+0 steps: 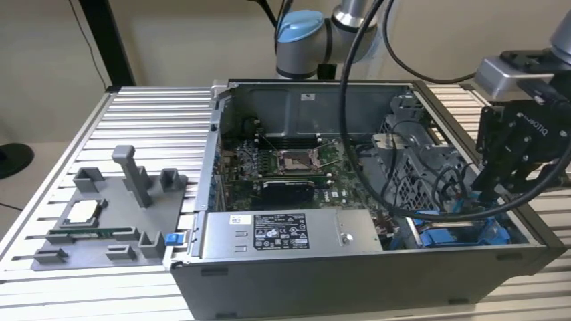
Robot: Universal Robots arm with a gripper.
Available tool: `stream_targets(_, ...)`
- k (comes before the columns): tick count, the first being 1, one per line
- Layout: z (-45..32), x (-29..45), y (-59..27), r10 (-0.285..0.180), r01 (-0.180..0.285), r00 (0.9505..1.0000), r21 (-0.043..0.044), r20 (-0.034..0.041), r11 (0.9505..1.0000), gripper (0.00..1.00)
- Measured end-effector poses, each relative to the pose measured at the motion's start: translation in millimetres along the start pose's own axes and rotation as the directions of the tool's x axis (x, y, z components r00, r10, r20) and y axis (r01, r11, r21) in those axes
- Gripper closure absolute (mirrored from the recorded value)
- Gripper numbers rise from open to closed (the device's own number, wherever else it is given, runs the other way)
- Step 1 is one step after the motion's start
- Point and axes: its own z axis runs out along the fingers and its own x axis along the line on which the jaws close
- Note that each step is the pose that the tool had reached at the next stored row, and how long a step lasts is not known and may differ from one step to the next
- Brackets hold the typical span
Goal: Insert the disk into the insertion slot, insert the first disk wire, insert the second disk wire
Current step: 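Insert the first disk wire, then insert the second disk wire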
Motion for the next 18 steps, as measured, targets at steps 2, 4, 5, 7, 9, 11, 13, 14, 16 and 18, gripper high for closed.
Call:
stream_targets(2, -8.4, 0.1, 0.3, 0.000, 0.000, 1.0000, 0.0000, 0.0000, 1.0000, 1.00)
stream_targets(4, -12.1, 0.1, 0.3, 0.000, 0.000, 1.0000, 0.0000, 0.0001, 1.0000, 1.00)
stream_targets(5, -12.5, 0.1, 0.3, 0.000, 0.000, 1.0000, 0.0000, 0.0000, 1.0000, 1.00)
stream_targets(7, -12.5, 0.0, 0.3, 0.000, 0.000, 1.0000, 0.0000, 0.0009, 1.0000, 1.00)
stream_targets(9, -12.7, 0.0, -0.6, 0.000, 0.000, 1.0000, 0.0000, 0.0008, 1.0000, 1.00)
stream_targets(11, -12.7, -0.1, -2.8, 0.000, 0.000, 1.0000, -0.0001, 0.0009, 1.0000, 1.00)
stream_targets(13, -12.8, -0.6, -5.2, 0.000, 0.000, 1.0000, 0.0000, 0.0008, 1.0000, 1.00)
stream_targets(14, -12.7, -1.3, -6.6, 0.000, 0.000, 1.0000, 0.0000, 0.0010, 1.0000, 1.00)
stream_targets(16, -12.7, -3.5, -7.9, 0.000, 0.000, 1.0000, -0.0001, 0.0011, 1.0000, 1.00)
stream_targets(18, -13.8, -5.5, -8.1, 0.000, 0.000, 1.0000, -0.0006, 0.0011, 1.0000, 1.00)
